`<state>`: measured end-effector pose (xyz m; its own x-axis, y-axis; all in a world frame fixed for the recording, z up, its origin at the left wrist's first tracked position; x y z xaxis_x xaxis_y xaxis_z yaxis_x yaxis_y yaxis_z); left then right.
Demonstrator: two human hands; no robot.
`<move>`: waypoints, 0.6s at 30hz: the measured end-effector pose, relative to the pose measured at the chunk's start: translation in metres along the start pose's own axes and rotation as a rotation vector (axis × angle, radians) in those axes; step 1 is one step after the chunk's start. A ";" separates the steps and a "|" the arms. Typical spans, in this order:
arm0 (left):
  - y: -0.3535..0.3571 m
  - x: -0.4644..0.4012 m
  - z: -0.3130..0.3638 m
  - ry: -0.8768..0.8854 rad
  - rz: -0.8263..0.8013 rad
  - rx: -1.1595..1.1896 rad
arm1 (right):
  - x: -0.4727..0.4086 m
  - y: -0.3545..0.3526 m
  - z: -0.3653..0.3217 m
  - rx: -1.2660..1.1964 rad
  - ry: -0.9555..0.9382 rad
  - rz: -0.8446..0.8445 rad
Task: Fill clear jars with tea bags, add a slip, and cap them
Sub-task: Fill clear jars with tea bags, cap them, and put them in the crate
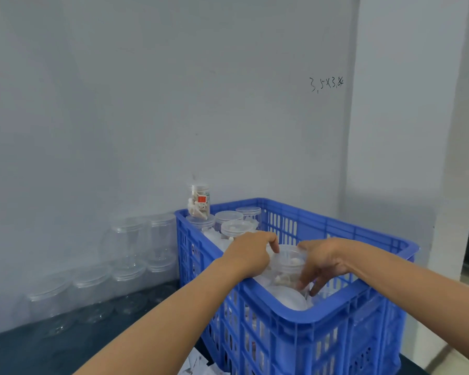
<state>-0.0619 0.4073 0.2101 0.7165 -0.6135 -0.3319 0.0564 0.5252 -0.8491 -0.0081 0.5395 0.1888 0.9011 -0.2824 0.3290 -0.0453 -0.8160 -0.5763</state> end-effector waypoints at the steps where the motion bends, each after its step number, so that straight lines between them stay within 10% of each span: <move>1: -0.001 0.000 0.000 0.002 0.019 -0.016 | 0.000 0.000 -0.001 0.020 0.003 0.001; 13: -0.025 0.022 -0.011 -0.021 0.372 0.092 | 0.033 -0.009 -0.072 0.648 -0.167 0.290; 18: -0.049 0.045 -0.055 -0.107 0.542 0.349 | 0.046 0.023 -0.134 0.554 -0.399 0.400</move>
<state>-0.0709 0.3214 0.2145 0.7709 -0.1551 -0.6178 -0.1234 0.9152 -0.3836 -0.0255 0.4399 0.2908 0.9532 -0.2133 -0.2144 -0.2715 -0.2913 -0.9173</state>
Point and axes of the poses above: each hand's wrist, its own x-axis away from the middle knuckle, its own y-axis out of the palm, z = x × y, the point moved 5 cm from there along -x, towards the middle knuckle, and after that the axes turned 8 degrees about z, right-handed, at the moved point
